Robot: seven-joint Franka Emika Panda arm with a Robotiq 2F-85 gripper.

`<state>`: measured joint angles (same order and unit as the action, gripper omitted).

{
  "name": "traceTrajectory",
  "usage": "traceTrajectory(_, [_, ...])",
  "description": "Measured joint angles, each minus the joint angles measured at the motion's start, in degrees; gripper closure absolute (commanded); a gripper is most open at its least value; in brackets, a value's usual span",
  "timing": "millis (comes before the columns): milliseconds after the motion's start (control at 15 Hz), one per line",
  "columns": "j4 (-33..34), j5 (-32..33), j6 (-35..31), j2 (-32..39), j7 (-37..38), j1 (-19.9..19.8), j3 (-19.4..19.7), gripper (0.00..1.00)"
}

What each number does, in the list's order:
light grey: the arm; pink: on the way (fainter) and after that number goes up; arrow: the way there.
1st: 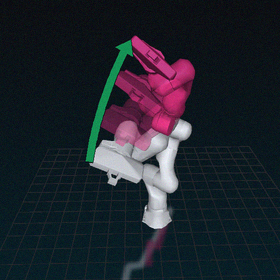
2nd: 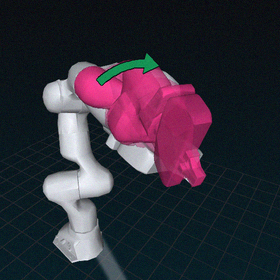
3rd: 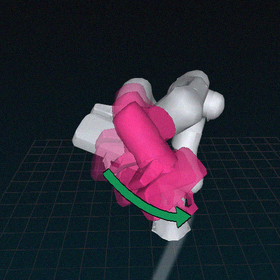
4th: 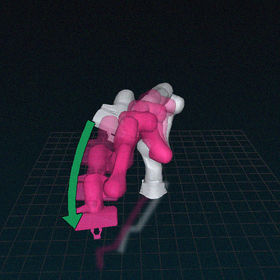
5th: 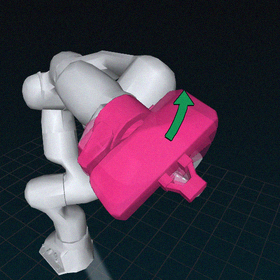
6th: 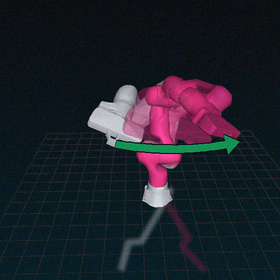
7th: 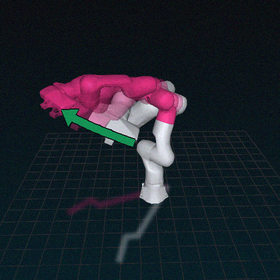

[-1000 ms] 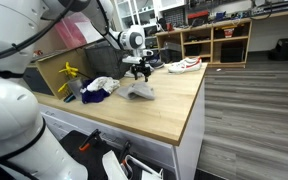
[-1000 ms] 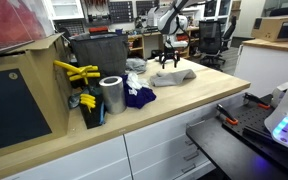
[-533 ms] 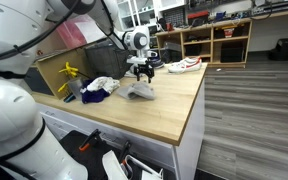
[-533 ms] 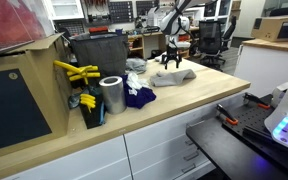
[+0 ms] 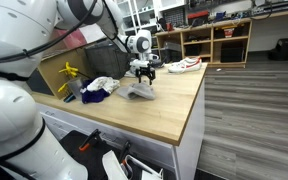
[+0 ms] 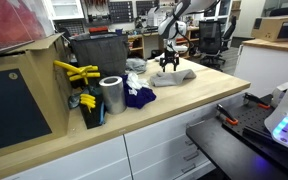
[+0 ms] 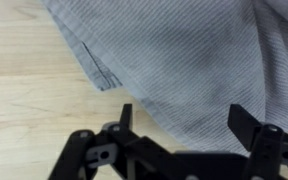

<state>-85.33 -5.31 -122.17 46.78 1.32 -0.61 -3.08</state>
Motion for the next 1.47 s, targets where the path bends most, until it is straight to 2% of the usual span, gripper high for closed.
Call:
traceTrajectory(67, [0.71,0.00,0.05,0.72,0.00,0.00,-0.22,0.30])
traceTrajectory(133, [1.36,0.00,0.09,1.39,0.00,0.01,-0.43,0.36])
traceTrajectory(667, [4.92,-0.19,1.65,3.46,-0.10,-0.11,-1.04,0.97])
traceTrajectory(733, [5.15,-0.20,1.75,3.45,-0.12,-0.17,-1.04,1.00])
traceTrajectory(1133, [4.70,-0.19,1.89,0.51,-2.53,-1.11,-1.01,0.99])
traceTrajectory(1467, [-1.38,0.36,4.47,-7.20,-6.00,-2.02,-0.31,0.99])
